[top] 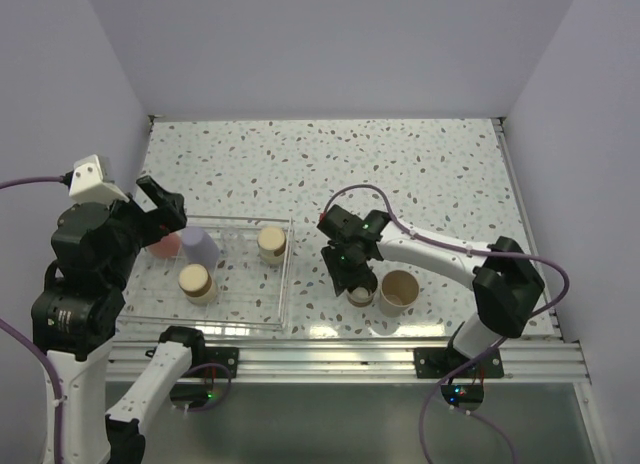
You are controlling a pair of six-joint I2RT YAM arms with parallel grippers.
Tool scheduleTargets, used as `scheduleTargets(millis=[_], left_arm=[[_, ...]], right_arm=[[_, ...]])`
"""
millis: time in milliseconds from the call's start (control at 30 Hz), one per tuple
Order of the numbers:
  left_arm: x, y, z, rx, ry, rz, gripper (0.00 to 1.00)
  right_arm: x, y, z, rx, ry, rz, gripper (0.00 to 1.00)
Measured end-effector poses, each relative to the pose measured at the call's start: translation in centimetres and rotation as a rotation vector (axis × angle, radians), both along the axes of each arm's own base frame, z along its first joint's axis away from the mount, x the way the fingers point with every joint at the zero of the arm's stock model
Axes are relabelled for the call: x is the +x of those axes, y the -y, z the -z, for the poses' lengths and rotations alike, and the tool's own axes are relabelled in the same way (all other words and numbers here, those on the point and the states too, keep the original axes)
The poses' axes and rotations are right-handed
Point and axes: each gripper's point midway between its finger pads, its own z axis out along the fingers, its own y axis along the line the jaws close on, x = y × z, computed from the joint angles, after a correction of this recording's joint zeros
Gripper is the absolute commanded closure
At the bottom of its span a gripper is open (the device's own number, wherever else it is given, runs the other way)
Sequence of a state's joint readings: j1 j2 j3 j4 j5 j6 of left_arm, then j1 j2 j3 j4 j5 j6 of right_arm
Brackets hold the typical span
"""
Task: Load the cups into the dish rack
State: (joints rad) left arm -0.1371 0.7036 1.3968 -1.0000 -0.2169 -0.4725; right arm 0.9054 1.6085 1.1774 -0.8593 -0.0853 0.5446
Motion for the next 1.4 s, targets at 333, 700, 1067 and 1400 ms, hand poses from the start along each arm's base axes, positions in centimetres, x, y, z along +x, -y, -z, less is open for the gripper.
scheduleTargets(millis=[333,700,1067,1400], left_arm=[[-0.2,-0.6,-0.4,0.048,0.007,-0.011,0.02],[-0.3,-0.6,-0.6,0.068,0.01,0.006,0.01],[2.4,3.9,0.8,0.006,-0.073,0.228,0.0],[3.3,10.1,0.4,-0.164,-0.007,0.532,0.0]], right_arm=[[0.6,0.5,2.0,-0.102,0.02,0.026,1.0],[3.7,-1.7,-2.7,-0.077,0.134,0.024,1.0],[10.0,-5.5,-13.5,0.312,0.197,0.108,1.0],[8.7,-9.1,-25.8,0.895,0.153,0.102,1.0]])
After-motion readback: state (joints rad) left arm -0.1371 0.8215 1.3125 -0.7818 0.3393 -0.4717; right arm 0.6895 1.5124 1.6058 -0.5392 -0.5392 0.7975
